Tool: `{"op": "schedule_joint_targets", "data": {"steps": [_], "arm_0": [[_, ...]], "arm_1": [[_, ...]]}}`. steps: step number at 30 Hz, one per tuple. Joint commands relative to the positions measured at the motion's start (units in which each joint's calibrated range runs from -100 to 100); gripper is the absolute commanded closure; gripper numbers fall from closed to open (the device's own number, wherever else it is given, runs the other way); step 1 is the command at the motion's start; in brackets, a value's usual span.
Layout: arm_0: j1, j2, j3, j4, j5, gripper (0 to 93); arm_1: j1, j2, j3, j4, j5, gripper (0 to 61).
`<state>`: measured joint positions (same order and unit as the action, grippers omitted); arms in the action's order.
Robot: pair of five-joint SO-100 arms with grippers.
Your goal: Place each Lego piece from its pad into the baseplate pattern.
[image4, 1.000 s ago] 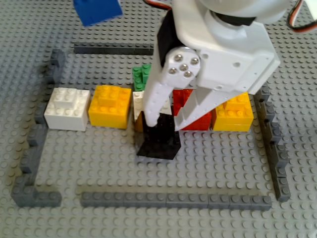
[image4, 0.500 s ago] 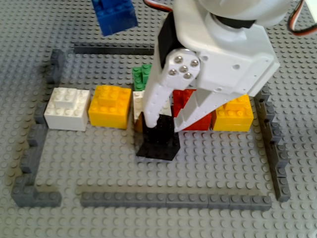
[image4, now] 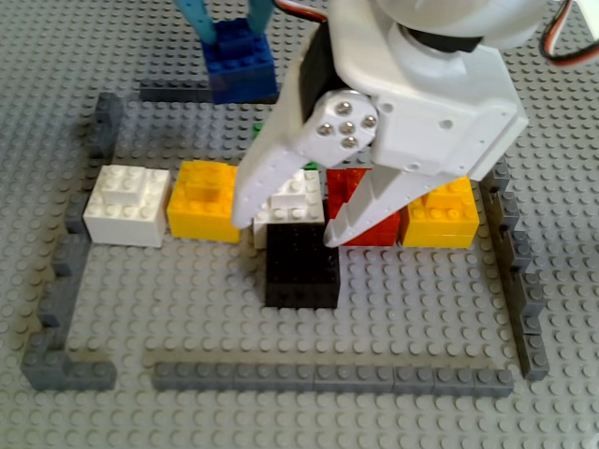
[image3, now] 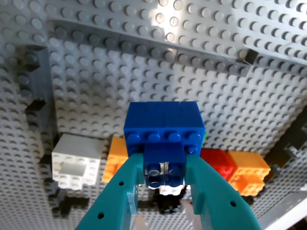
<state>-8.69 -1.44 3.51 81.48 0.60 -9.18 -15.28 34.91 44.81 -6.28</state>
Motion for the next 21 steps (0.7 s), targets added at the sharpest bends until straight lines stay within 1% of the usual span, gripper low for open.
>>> {"op": "schedule_joint_targets", "data": {"steps": [1, 4, 8, 12, 14, 15, 16, 17, 20, 21], "arm_0": [[-0.3, 2.0, -4.7, -0.3, -0.2, 88.6], [-0.3, 3.2, -5.7, -0.3, -0.2, 88.6], [-0.3, 5.0, -6.9, -0.3, -0.9, 88.6], [-0.9, 6.4, -7.9, -0.3, -1.6, 88.6], [-1.1, 6.4, -7.9, -0.3, -1.6, 88.6], [-1.3, 6.5, -7.9, -0.4, -1.6, 88.6], [-1.3, 6.5, -7.9, -0.4, -1.6, 88.6], [-1.3, 6.6, -7.9, -1.3, -1.7, 88.6], [-1.4, 6.6, -7.9, -1.8, -2.2, 88.6], [-1.4, 7.3, -8.0, -1.9, -2.2, 88.6]], "arm_1": [[0.2, -3.5, -2.4, 1.4, -0.3, 38.5], [-0.1, -3.9, -3.6, 4.0, -0.6, 37.0], [-0.2, -5.6, -5.8, 6.9, -0.7, 36.8], [-0.3, -7.6, -9.7, 10.0, 0.0, 36.6], [-0.6, -8.7, -12.9, 13.1, 0.6, 37.8], [-0.8, -9.4, -13.6, 14.3, 1.1, 42.0], [-1.2, -10.0, -14.2, 15.3, 1.6, 48.0], [-2.2, -11.7, -15.2, 17.8, 2.4, 60.4], [-4.3, -13.4, -17.3, 23.1, 3.7, 61.2], [-6.3, -13.5, -19.8, 28.3, 4.8, 61.2]]}}
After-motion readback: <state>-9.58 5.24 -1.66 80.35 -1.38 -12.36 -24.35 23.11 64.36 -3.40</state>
